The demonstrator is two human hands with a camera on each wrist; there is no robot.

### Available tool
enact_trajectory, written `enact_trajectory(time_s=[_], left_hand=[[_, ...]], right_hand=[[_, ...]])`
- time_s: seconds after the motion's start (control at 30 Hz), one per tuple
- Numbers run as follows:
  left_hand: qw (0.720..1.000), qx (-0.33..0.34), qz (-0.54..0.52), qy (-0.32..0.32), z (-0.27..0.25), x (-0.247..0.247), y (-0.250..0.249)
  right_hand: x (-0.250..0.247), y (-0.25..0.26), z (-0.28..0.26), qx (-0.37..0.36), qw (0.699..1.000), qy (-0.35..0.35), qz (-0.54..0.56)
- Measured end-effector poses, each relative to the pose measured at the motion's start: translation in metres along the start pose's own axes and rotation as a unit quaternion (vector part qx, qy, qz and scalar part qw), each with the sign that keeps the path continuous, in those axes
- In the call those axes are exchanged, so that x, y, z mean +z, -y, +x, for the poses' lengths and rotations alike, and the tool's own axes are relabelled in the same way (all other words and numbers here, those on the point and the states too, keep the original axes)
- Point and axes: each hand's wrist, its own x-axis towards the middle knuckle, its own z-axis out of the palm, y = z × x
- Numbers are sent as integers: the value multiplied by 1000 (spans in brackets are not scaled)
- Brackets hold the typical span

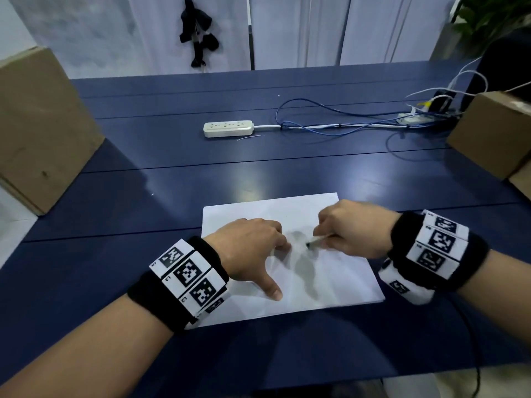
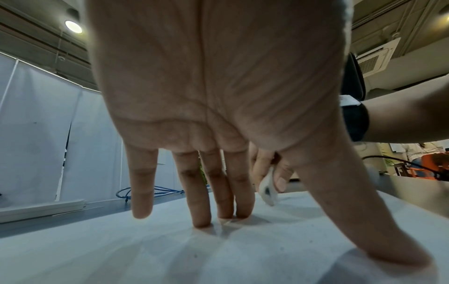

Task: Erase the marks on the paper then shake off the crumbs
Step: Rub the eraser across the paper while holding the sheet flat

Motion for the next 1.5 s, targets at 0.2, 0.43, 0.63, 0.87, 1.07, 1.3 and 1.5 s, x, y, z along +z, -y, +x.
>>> enact_trajectory(time_s=[0.2, 0.43, 0.63, 0.87, 1.07, 1.3, 1.5], left_hand=[[1000, -9, 7, 10, 0, -1, 0], [1000, -6, 1, 5, 0, -3, -2], [1000, -13, 3, 7, 0, -2, -3], [1000, -12, 7, 5, -1, -4, -5], [1000, -14, 12, 7, 0, -4, -5], [1000, -14, 12, 6, -1, -5, -6], [1000, -14, 18, 9, 0, -6, -6]], right_hand=[[-1, 22, -30, -103, 983, 88, 120], [4, -5, -5, 16, 1000, 1, 5], [-2, 19, -37, -92, 986, 70, 121], [1, -7, -5, 9, 1000, 9, 28], [0, 13, -32, -88, 984, 82, 131], [3, -8, -12, -2, 999, -11, 43], [2, 7, -30, -74, 984, 85, 139]])
